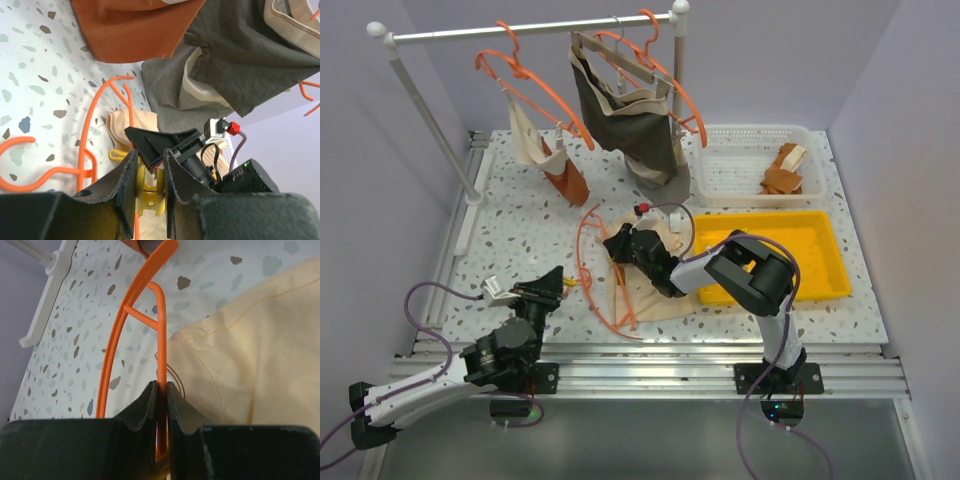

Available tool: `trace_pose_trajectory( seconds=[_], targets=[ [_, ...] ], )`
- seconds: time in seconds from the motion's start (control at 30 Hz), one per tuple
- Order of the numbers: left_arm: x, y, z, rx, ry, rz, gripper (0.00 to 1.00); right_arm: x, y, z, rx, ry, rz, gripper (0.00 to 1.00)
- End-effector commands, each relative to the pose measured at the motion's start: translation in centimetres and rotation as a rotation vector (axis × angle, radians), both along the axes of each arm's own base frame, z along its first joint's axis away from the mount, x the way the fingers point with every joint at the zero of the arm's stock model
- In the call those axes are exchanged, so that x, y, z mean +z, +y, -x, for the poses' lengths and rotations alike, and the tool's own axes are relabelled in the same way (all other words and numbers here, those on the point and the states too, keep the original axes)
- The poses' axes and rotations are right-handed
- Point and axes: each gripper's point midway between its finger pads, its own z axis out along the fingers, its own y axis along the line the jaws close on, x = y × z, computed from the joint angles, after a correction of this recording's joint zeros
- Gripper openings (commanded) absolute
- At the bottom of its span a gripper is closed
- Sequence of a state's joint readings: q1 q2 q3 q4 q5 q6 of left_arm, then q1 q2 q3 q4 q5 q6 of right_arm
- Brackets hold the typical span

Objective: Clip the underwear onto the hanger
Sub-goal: Adjust the hanger at the center of the board.

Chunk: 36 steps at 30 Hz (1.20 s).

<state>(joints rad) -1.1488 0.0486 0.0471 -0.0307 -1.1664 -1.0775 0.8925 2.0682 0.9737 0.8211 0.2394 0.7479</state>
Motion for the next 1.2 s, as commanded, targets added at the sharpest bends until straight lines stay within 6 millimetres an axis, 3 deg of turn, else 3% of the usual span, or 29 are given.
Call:
trace_pose_trajectory(
  seconds=[0.0,0.33,0.4,0.6,0.9,1.17],
  targets=[
    [-5.6,-0.4,-0.1,-0.003,0.030,-0.109,0.00,1.2,-1.7,0.7,-0.073,0.015,-0.025,0.00],
    [-5.5,-0.7,-0.1,-0.020,0.032,-0.113,0.00,4.2,-2.6,0.5,-0.304,0.030,-0.186,0.00],
    [-5.5,-0.8,-0.1,-0.026,0.031,-0.113,0.00,5.3,-2.7,-0.2,-0.360,0.015,-0.193,0.00],
    [-5.3,-0.9,-0.1,-0.033,0.026,-0.110,0.00,6.2,-2.9,-2.1,-0.471,-0.009,-0.173,0.00],
    [-5.0,-1.5,-0.1,-0.059,0.008,-0.129,0.00,5.0,-1.4,-4.7,-0.524,-0.026,-0.120,0.00],
    [-4.1,-2.6,0.0,-0.116,-0.048,-0.172,0.00,2.1,-2.5,-6.2,-0.547,-0.022,-0.050,0.00]
  ],
)
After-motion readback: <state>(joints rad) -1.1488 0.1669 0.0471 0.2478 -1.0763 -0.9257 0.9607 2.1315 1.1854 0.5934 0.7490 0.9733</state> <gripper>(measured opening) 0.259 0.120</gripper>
